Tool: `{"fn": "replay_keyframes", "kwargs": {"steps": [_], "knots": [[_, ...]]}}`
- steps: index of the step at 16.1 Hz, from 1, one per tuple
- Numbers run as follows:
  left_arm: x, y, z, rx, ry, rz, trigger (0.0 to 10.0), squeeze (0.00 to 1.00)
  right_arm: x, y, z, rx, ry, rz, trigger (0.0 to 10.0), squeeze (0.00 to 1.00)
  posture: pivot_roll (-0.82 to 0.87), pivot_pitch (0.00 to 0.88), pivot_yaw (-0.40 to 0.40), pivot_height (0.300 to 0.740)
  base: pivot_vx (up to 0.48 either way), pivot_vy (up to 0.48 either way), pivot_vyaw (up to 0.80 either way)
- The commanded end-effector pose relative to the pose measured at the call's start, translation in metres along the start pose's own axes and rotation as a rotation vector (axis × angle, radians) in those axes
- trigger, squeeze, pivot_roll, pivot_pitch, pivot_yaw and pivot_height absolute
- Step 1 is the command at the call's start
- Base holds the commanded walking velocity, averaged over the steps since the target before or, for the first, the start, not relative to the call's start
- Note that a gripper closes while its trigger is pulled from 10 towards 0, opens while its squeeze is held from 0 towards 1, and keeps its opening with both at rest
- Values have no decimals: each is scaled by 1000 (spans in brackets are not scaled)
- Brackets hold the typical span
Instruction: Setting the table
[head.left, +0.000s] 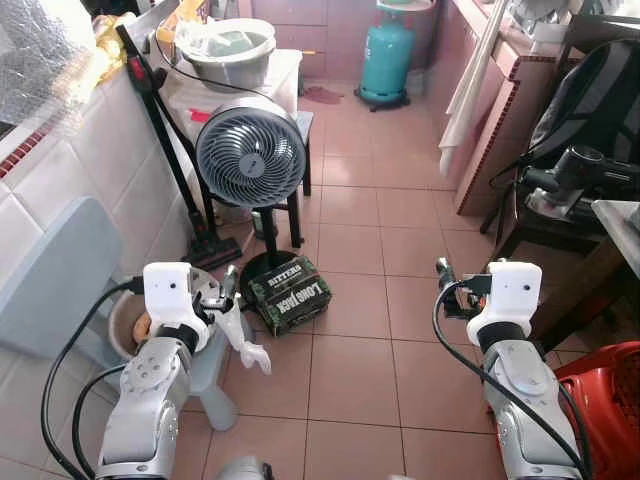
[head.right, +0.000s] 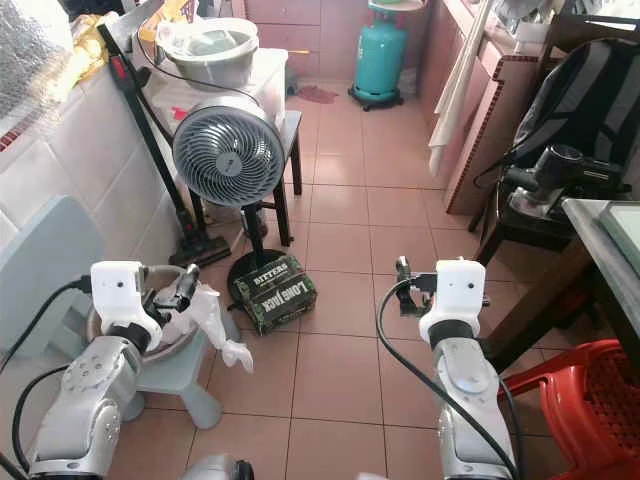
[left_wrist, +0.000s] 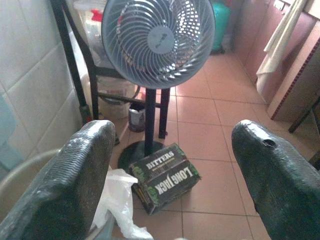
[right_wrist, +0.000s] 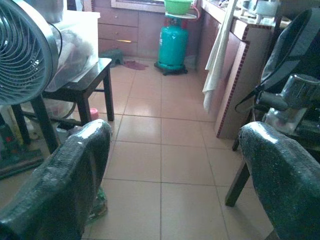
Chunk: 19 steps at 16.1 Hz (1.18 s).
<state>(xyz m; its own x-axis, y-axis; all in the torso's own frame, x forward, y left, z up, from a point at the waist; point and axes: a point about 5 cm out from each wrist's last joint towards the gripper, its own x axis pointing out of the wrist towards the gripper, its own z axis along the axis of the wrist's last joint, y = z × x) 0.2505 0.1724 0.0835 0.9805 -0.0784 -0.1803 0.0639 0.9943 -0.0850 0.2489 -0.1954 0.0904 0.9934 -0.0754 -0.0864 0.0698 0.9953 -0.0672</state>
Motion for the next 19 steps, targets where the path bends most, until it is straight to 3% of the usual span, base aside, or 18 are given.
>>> {"fn": "replay_keyframes", "kwargs": {"steps": [1, 4, 13, 15, 19], "knots": [[-1, 3, 3, 17, 0, 4, 10000, 0, -1, 1, 1, 12, 1, 3, 10000, 0, -3, 0, 9, 740, 0, 0, 0], [1, 3, 3, 22, 7, -10, 10000, 0, -5, 0, -3, 23, 21, -8, 10000, 0, -21, 0, 25, 740, -252, 0, -240], [4, 1, 3, 47, 6, -32, 10000, 0, -11, -2, -4, 15, 27, -14, 10000, 0, -30, 0, 30, 740, -222, 401, -80], [2, 0, 5, 85, -10, -37, 10000, 0, -10, -2, -4, 12, 29, -12, 10000, 0, -28, 0, 29, 740, 0, 0, 0], [4, 0, 6, 70, -22, -47, 10000, 0, -8, -1, -6, 11, 47, -18, 10000, 0, -28, 0, 28, 740, 0, 0, -148]]}}
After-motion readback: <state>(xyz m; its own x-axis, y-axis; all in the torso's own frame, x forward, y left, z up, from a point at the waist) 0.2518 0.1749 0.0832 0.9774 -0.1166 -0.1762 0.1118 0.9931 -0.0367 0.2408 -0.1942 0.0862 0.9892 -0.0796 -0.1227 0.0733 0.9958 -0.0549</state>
